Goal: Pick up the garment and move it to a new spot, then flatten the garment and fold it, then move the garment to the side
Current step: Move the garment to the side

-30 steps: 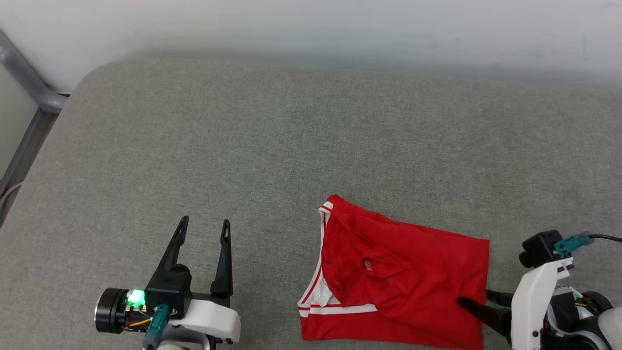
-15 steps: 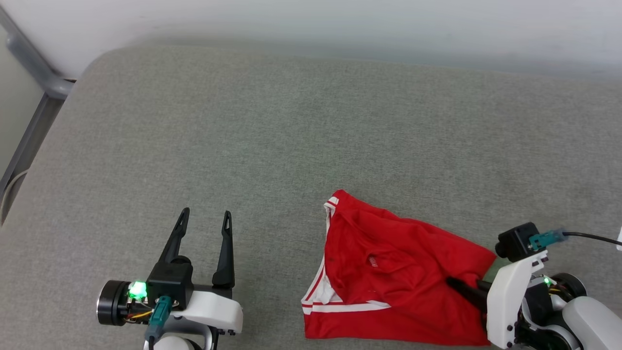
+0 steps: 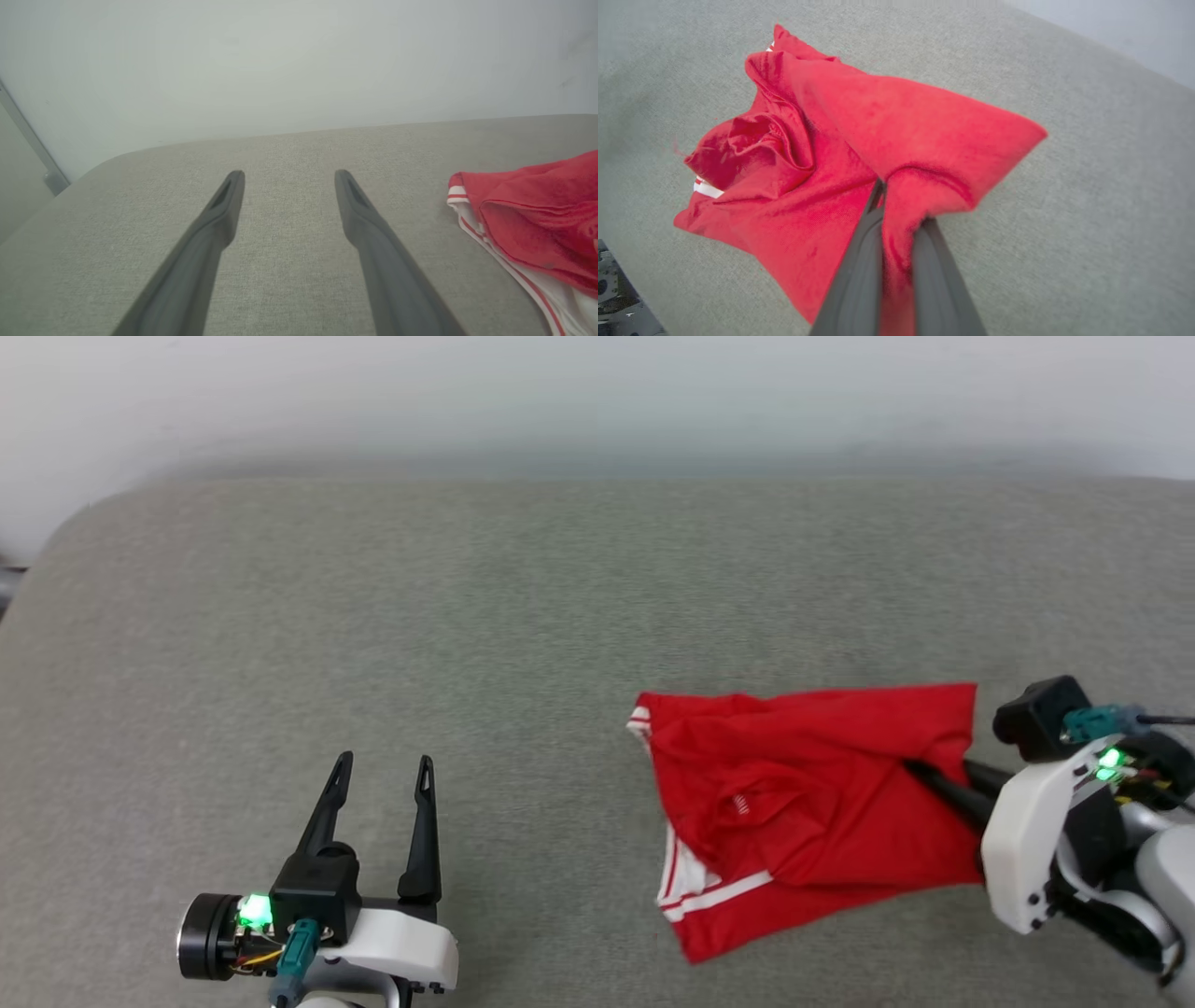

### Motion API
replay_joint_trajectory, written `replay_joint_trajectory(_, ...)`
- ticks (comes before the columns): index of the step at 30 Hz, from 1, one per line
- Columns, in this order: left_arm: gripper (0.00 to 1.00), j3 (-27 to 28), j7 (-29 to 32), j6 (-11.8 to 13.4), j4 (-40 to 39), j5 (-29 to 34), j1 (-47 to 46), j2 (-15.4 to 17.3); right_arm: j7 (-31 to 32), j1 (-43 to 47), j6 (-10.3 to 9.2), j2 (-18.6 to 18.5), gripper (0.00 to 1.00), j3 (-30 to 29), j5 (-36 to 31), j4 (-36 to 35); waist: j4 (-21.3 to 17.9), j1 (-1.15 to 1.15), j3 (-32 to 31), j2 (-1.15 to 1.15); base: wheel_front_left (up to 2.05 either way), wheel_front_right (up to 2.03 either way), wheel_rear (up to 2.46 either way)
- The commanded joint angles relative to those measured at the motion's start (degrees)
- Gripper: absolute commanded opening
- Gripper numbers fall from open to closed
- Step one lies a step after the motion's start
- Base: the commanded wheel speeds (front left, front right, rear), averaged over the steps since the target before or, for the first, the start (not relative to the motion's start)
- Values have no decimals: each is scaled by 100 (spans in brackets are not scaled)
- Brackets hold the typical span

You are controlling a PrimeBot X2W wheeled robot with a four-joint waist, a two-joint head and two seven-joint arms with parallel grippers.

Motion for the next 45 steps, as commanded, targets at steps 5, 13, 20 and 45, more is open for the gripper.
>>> replay_joint_trajectory(5, 100, 12, -12, 56, -93, 30, 79, -36, 5, -299, -7, -471, 0, 1, -296, -345, -622, 0, 82, 0, 0, 0, 0)
replay_joint_trajectory(13, 100, 53, -12, 13, -200, 69, -151, 16, 165, -536, -8, -1019, 0, -359, -318, -592, -1081, 0, 461, 0, 0, 0, 0)
replay_joint_trajectory(20, 100, 27, -12, -30, -319, 128, -380, 68, 239, -702, -8, -1453, 0, -774, -455, -335, -1084, 0, 896, 0, 0, 0, 0)
replay_joint_trajectory(45, 100, -121, -12, 3, -538, 193, -1038, 50, 282, -1628, -8, -1691, 0, -2146, -1280, 2505, -530, 0, 1865, 0, 0, 0, 0)
